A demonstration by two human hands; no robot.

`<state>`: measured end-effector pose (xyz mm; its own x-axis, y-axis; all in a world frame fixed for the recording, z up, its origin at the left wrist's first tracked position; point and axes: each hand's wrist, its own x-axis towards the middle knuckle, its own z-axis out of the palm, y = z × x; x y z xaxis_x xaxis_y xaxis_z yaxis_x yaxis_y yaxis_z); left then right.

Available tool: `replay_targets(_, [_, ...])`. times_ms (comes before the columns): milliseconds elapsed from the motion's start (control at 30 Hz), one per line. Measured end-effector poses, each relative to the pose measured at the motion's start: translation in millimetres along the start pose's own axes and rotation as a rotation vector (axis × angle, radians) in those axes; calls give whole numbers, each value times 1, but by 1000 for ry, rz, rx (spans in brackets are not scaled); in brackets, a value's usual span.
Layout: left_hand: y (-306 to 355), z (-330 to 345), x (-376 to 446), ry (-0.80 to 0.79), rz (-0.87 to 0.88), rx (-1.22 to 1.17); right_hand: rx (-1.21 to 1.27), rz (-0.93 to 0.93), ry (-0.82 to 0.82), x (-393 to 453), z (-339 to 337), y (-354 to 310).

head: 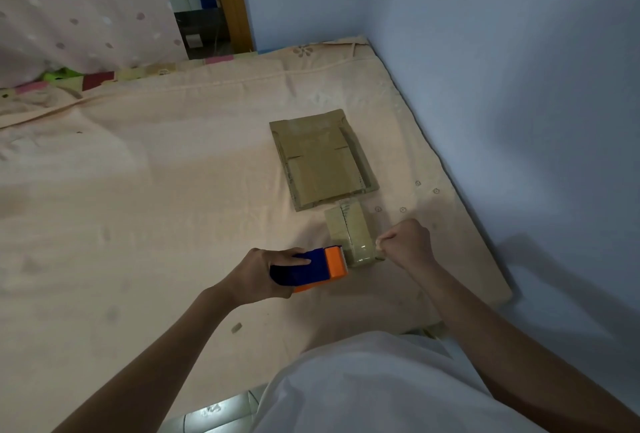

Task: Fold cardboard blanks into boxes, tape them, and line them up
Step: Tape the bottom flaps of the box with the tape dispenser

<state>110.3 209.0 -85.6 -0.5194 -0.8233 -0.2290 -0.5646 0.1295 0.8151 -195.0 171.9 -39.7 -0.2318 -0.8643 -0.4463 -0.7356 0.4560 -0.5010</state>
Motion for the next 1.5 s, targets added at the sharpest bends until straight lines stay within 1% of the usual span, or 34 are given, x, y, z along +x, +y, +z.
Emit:
replay_targets(200, [-3,3,-1,-5,1,14,-23,-37,-2,-1,4,0])
replay_targets(433, [-4,5,2,-26,9,33,-61,-40,20,3,6,4])
replay_targets(600, [-5,9,7,-31,-4,15,-33,7,56,7,9,4])
replay_targets(700, [-7,11,9,-46,-23,20,-3,29,47,6,11,4])
replay_targets(867, [-8,13,13,-58,-37,51,9,53,47,7,12,6])
replay_targets(1100, [-11,18,15,-68,-36,126,13,104,90,10,15,7])
replay_targets(1500, [-2,21,25,-94,-46,180,-21,140,67,21,22,13])
